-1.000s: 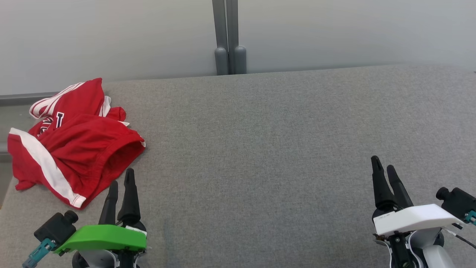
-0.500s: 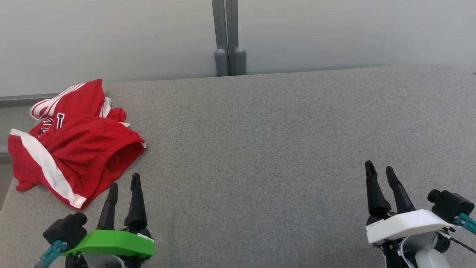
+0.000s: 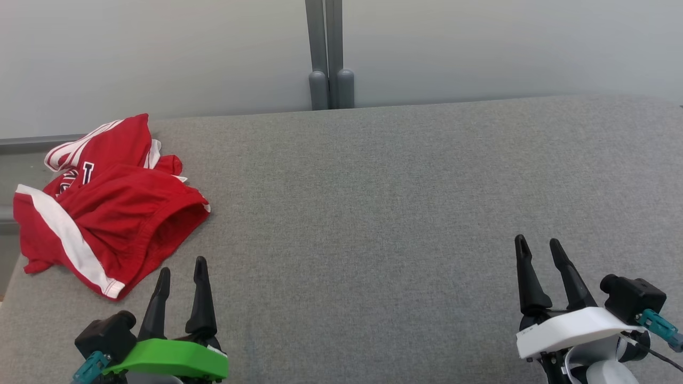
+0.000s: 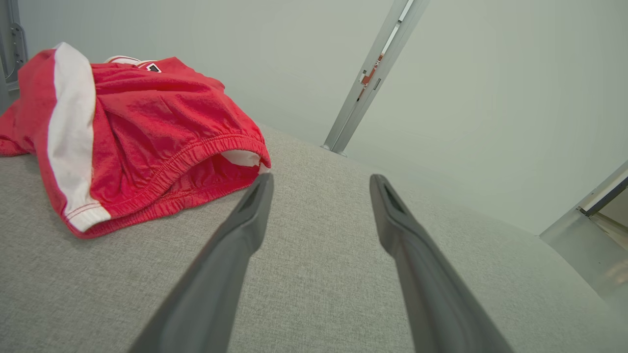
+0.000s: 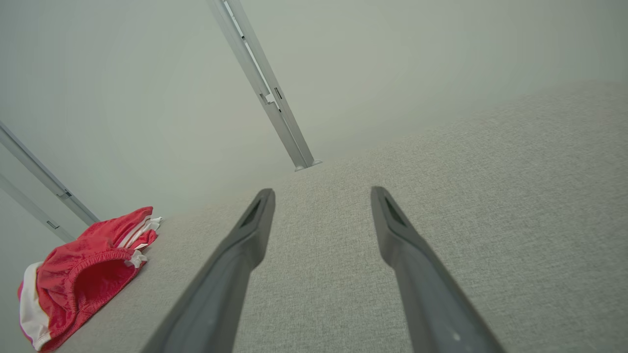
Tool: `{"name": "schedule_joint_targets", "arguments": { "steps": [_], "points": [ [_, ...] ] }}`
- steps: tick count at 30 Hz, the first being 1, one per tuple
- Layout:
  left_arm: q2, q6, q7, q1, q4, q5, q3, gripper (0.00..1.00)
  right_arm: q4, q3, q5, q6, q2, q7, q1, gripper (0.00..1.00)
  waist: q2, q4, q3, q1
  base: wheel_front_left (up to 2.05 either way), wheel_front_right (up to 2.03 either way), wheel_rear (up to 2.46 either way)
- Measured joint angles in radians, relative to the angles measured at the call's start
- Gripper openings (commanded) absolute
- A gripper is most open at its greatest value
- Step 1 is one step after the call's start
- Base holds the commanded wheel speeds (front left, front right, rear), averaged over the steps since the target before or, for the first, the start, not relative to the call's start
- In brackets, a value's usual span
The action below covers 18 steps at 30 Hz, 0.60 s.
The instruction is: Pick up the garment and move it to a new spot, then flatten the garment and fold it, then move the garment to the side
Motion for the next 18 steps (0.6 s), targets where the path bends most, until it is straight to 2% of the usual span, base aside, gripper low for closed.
{"name": "schedule_joint_targets", "arguments": {
  "steps": [18],
  "points": [
    [0.001,0.004,-0.040,0.009,0.037,0.125,-0.011,1.00,-0.002,0.012,-0.163,0.000,-0.001,-0.038,0.009,1.00,0.0000,0.003,0.004,0.0000,0.00,0.00,0.00]
  ]
}}
